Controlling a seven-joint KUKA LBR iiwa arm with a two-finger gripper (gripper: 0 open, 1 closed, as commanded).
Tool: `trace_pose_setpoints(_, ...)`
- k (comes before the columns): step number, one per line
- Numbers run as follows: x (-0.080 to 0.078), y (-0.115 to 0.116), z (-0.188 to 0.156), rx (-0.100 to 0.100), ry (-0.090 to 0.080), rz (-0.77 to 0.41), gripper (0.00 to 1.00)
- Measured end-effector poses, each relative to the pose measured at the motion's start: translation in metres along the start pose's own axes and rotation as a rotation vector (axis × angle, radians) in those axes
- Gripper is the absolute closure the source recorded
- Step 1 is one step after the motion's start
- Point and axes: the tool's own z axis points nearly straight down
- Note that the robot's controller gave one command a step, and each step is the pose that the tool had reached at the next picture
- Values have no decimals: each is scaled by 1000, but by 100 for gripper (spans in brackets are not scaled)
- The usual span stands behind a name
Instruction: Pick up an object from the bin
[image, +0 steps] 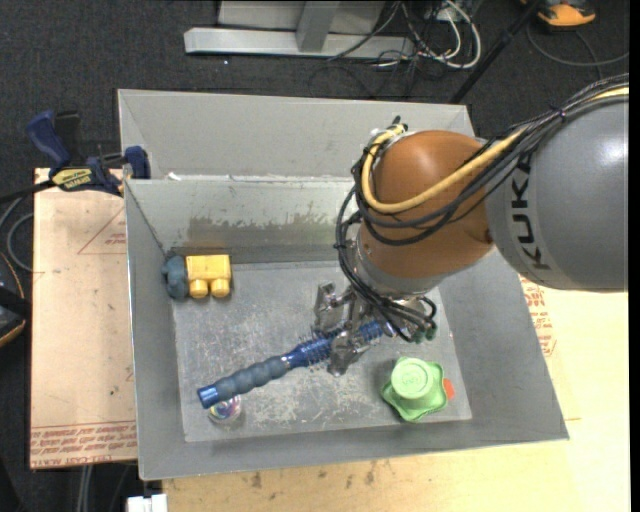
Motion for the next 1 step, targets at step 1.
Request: trace_pose_setpoints(1, 29, 7, -38, -1, 6, 132, 100)
